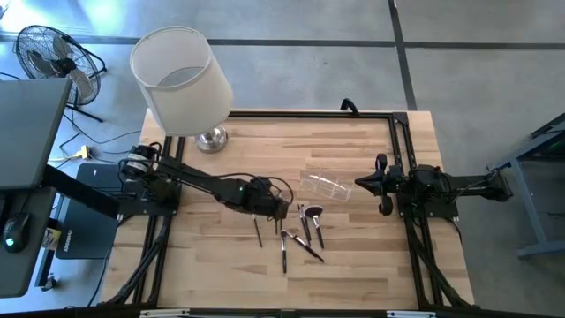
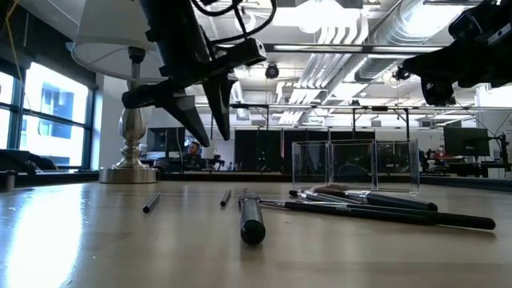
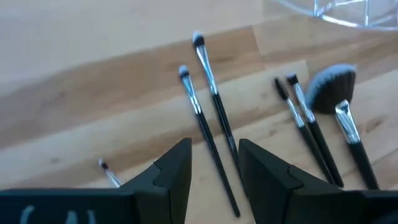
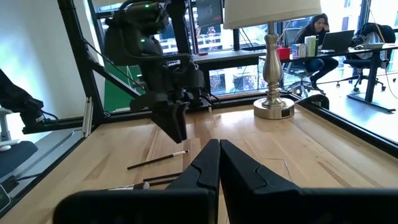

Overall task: Put items in baskets/containers
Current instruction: Put the black eyeshadow brush into the transparent organizer

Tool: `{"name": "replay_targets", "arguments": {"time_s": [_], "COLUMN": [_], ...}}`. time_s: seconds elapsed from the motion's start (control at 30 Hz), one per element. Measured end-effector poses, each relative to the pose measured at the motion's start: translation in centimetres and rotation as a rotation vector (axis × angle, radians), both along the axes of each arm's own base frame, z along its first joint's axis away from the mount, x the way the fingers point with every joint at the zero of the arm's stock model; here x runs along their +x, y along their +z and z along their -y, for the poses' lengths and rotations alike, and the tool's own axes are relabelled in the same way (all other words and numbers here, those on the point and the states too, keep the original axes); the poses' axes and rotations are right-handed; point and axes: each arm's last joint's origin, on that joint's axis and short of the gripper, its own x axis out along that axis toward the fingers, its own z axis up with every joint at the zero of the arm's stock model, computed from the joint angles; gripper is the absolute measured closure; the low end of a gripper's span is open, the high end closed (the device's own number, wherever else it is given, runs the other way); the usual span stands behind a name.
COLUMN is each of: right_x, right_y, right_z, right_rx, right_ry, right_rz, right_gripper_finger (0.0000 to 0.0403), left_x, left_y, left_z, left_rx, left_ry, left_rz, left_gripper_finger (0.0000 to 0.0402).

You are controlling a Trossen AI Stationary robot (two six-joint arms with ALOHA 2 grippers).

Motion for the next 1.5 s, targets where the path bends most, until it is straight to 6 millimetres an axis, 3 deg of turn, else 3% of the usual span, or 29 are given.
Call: {"name": "replay_targets", "arguments": {"time_s": [0.3, 0.4, 0.7, 1.2, 1.33, 1.5], "right_x": [0.0, 0.0, 0.0, 0.1, 0.1, 0.1], "right_y": [0.0, 0.0, 0.0, -0.2, -0.2, -0.2], "right_z": [0.0, 0.0, 0.0, 0.0, 0.0, 0.0], "right_rx": [0.0, 0.0, 0.0, -0.001, -0.001, -0.001], "right_ry": [0.0, 0.0, 0.001, 0.0, 0.0, 0.0], "right_rz": [0.0, 0.0, -0.005, -0.019, -0.02, -0.02], "right_gripper_finger": [0.0398, 0.0398, 0.0398, 0.0398, 0.0398, 0.0398], "left_x": [1.8, 1.7, 2.4, 2.5, 2.3, 2.2], "left_y": [-2.0, -3.9, -5.6, -6.5, -6.6, -6.7], "left_z": [-2.0, -2.2, -2.2, -2.6, -2.6, -2.6], "left_rx": [-0.017, -0.027, 0.006, 0.019, 0.015, 0.016], "left_ry": [-0.054, -0.055, -0.041, -0.045, -0.046, -0.059], "left_rz": [-0.022, -0.099, -0.117, -0.162, -0.185, -0.199], "left_gripper_finger": [0.027, 0.027, 0.027, 0.0272, 0.0298, 0.037]}}
